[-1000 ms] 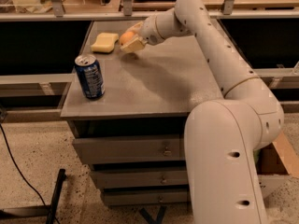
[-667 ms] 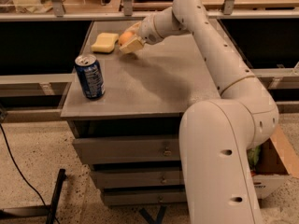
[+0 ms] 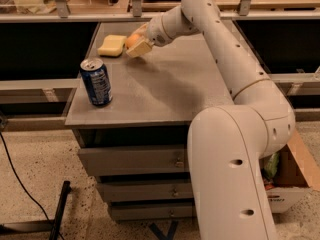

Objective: Move orange near sponge

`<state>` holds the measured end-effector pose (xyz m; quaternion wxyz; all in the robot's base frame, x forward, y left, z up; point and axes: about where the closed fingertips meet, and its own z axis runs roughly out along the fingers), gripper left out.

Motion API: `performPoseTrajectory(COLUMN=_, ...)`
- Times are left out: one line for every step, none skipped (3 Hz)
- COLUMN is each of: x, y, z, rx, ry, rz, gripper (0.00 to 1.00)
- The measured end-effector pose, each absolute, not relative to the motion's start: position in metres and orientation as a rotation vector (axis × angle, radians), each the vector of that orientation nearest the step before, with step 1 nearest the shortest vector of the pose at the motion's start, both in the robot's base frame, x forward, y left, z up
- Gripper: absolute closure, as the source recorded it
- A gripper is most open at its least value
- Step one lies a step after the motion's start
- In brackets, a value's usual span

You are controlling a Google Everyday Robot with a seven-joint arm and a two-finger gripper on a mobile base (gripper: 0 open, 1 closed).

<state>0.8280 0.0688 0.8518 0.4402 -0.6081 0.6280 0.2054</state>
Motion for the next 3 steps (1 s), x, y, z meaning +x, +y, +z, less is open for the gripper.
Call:
performPoseTrajectory(x=0.8260, y=0.0729, z=0.8499, rx=-1.490, ry=1.557, rz=0.567, gripper=0.15)
performPoseTrajectory(x=0.8259, y=0.0765, z=0.8473, rx=-1.495, ry=1.556, rz=0.571, gripper=0.00)
performPoseTrajectory(x=0.8259, y=0.0767, z=0.8472, rx=-1.495, ry=1.556, rz=0.571, gripper=0.00)
